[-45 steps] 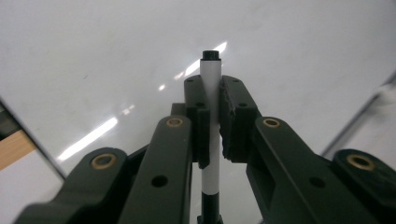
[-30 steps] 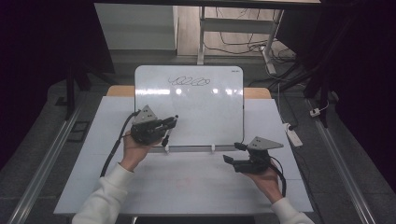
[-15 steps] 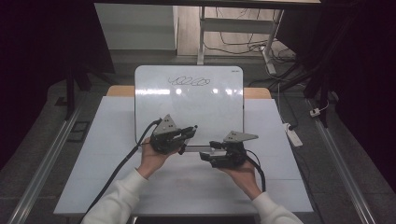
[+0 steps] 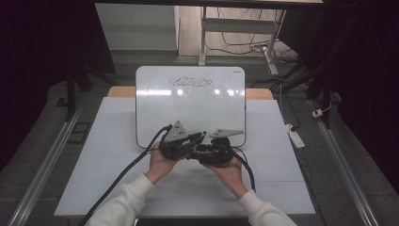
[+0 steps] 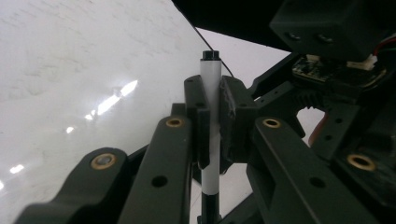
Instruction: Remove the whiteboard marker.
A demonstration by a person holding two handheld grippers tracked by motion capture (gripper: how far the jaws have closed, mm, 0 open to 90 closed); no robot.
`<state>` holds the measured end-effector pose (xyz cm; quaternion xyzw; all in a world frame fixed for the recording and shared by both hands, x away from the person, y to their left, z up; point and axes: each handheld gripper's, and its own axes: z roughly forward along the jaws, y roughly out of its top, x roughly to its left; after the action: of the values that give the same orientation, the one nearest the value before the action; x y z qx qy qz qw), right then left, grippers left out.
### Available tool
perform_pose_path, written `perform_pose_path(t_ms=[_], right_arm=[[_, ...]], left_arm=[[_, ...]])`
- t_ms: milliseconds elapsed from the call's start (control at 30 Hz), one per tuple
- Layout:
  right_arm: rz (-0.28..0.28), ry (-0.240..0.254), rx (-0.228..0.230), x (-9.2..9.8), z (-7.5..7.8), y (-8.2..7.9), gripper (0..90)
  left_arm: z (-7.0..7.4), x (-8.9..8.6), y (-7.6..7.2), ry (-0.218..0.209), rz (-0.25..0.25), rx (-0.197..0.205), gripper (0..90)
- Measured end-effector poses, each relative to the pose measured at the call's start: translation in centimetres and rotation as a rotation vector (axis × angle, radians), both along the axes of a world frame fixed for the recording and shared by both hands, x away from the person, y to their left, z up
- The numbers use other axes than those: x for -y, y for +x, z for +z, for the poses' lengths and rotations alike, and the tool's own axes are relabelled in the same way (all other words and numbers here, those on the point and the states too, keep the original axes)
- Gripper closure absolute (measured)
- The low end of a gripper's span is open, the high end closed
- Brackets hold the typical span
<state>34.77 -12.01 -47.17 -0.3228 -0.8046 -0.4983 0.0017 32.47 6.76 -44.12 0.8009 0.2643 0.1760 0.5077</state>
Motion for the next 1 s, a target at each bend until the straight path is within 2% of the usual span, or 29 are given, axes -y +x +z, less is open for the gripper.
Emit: perform_pose_path(t_ms=[100, 133, 333, 600, 733, 800, 867, 1000], right_arm=[[-0.004, -0.006, -0.016, -0.2, -0.1, 0.1, 55.9], [-0.002, -0.004, -0.035, -0.3, -0.2, 0.3, 60.8], [-0.002, -0.01, -0.075, -0.5, -0.5, 0.5, 73.5], [-0.008, -0.025, -0.095, -0.4, -0.7, 0.9, 76.6], [-0.008, -0.023, -0.088, -0.3, -0.8, 0.9, 76.8], [-0.007, -0.02, -0.081, -0.2, -0.8, 0.9, 77.0], [-0.009, -0.016, -0.075, -0.1, -0.7, 0.9, 77.0], [-0.02, 0.018, -0.021, 0.9, -0.1, 0.9, 77.1]], left_arm=[[0.0, 0.1, 0.0, 0.003, 0.001, 0.001, 81.5], [-0.1, 0.2, 0.0, 0.002, 0.002, 0.002, 81.5], [-0.1, 0.5, -0.1, 0.009, 0.002, 0.007, 81.5], [-0.3, 0.9, -0.3, 0.017, -0.005, 0.014, 80.8], [-0.3, 0.9, -0.3, -0.002, -0.028, -0.001, 78.6], [-0.3, 0.8, -0.3, -0.011, -0.037, -0.006, 76.4], [-0.2, 0.7, -0.3, -0.014, -0.036, -0.009, 67.5], [0.9, -0.8, -0.7, 0.0, -0.021, -0.001, 54.7]])
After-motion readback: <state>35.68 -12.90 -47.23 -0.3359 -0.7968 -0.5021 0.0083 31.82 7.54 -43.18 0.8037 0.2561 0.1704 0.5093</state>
